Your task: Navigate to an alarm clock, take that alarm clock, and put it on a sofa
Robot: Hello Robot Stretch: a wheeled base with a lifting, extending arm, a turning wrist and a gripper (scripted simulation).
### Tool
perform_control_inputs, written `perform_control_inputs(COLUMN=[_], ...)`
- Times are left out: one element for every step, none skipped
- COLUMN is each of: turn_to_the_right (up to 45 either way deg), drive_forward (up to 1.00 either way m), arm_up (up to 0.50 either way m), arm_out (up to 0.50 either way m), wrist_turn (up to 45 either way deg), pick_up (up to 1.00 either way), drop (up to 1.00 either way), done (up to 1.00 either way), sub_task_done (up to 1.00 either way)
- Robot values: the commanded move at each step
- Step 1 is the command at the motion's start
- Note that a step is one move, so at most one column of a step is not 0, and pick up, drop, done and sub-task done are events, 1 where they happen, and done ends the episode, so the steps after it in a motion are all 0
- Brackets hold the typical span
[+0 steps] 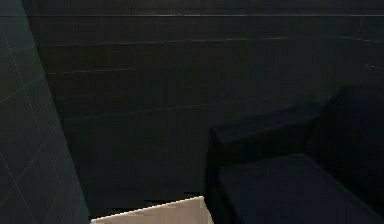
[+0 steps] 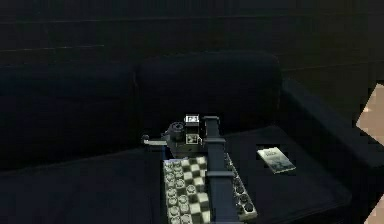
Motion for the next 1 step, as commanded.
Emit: perform_control_inputs(turn_to_the_right=[0.0], drive_forward=[0.00], arm_up=[0.00], arm_out=[0.00], wrist_turn=[0.0], pick_up=[0.00], drop=[0.00], done=[1.00], sub_task_done=[0.00])
